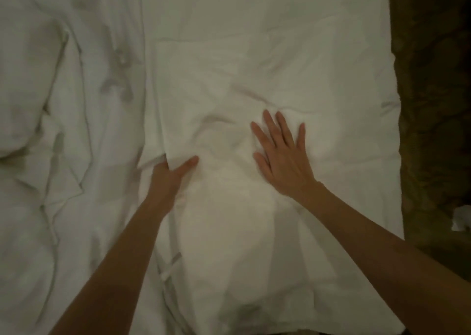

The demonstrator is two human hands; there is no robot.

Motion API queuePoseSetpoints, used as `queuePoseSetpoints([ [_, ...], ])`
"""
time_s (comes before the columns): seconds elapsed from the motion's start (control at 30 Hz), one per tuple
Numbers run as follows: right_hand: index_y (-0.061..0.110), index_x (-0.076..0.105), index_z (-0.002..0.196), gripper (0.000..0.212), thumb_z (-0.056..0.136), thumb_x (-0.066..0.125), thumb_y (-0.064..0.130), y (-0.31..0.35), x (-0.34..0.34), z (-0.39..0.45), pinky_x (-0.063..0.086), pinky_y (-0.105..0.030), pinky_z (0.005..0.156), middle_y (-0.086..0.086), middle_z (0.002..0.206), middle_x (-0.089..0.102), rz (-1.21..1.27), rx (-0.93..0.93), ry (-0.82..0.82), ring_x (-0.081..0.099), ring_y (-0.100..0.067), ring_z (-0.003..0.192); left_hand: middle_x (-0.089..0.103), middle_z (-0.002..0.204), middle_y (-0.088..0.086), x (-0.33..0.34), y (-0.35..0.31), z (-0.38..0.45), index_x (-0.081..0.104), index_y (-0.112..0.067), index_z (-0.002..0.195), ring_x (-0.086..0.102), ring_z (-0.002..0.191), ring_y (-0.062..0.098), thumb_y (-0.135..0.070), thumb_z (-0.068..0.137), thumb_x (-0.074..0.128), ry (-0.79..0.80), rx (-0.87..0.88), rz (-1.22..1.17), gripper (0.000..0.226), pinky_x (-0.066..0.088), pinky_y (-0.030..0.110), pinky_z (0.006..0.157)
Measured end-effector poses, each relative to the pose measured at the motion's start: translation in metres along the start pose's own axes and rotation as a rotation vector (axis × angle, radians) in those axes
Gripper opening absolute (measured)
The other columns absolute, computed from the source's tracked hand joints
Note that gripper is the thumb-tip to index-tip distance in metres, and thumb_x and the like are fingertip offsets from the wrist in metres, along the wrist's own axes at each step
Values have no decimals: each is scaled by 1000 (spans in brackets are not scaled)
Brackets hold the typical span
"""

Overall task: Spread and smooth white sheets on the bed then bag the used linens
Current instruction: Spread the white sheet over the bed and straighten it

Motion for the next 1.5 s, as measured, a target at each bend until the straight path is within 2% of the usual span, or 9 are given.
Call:
queuePoseSetpoints([
  [0.37, 15, 28, 150, 58, 98, 28, 39, 45, 32, -143, 17, -64, 110, -9, 160, 19, 51, 113, 99, 13, -28, 148, 75, 94, 5, -36, 136, -119, 71, -19, 93, 70, 94, 27, -17, 77, 80, 114, -188, 1, 19, 54, 47, 92],
  [0.53, 18, 28, 150, 57, 97, 28, 39, 37, 35, -195, 21, -64, 108, -4, 160, 20, 56, 139, 158, 13, -26, 148, 65, 122, 5, -39, 169, -155, 58, -12, 129, 60, 112, 26, -40, 72, 82, 211, -143, 279, 68, 48, 47, 100],
  [0.7, 18, 33, 149, 57, 97, 28, 39, 25, 32, -224, 18, -60, 111, -5, 159, 23, 123, 113, 177, 13, -21, 147, 64, 124, 8, -40, 194, -182, 57, -10, 130, 59, 112, 30, -55, 56, 82, 182, -179, 225, 91, 48, 48, 99],
  [0.83, 12, 42, 144, 49, 97, 41, 27, -10, 19, -250, 17, -49, 116, -7, 154, 33, 296, 252, 47, 23, -21, 143, 54, 136, 12, -34, 208, -196, 47, -5, 138, 49, 124, 33, -27, 86, 71, 130, -141, 184, 61, 41, 38, 102],
  [0.97, 8, 51, 136, 44, 93, 58, 12, -35, 5, -283, 37, -44, 109, -10, 146, 44, 317, 318, -8, 41, -28, 132, 55, 126, 2, -30, 217, -209, 50, -2, 135, 52, 119, 31, -18, 88, 69, 87, -144, 113, 53, 43, 35, 97],
  [1.13, 16, 54, 134, 41, 92, 59, 14, -47, 1, -295, 42, -39, 99, -6, 142, 43, 294, 324, 75, 40, -26, 128, 57, 128, 11, -26, 221, -216, 49, 1, 135, 56, 111, 29, -11, 85, 71, 79, -199, 5, 55, 52, 44, 91],
  [1.3, 11, 55, 119, 37, 85, 70, 20, -78, 3, -308, 46, -46, 95, -12, 127, 44, 466, 724, -71, 44, -30, 116, 56, 123, 7, -27, 222, -220, 50, -1, 134, 56, 111, 27, -8, 86, 70, 34, -190, -65, 52, 60, 29, 70],
  [1.37, 9, 53, 119, 47, 81, 75, 25, -90, 9, -320, 45, -45, 96, -14, 126, 46, 550, 907, -117, 46, -31, 115, 54, 125, 7, -28, 224, -224, 50, -6, 130, 56, 112, 27, -7, 86, 70, 7, -160, -71, 48, 58, 31, 75],
  [1.5, 5, 50, 119, 52, 81, 75, 31, -93, 15, -340, 45, -34, 89, -13, 121, 55, 663, 1101, -123, 54, -30, 111, 45, 125, 10, -31, 227, -230, 40, -8, 125, 54, 110, 26, -6, 85, 70, -103, -117, -93, 50, 56, 29, 68],
])
Point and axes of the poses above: each hand's wrist, its own z-axis towards the middle knuckle, its own x-axis out of the palm, y = z × x, the point moved 4 cm from there along z, towards the middle knuckle
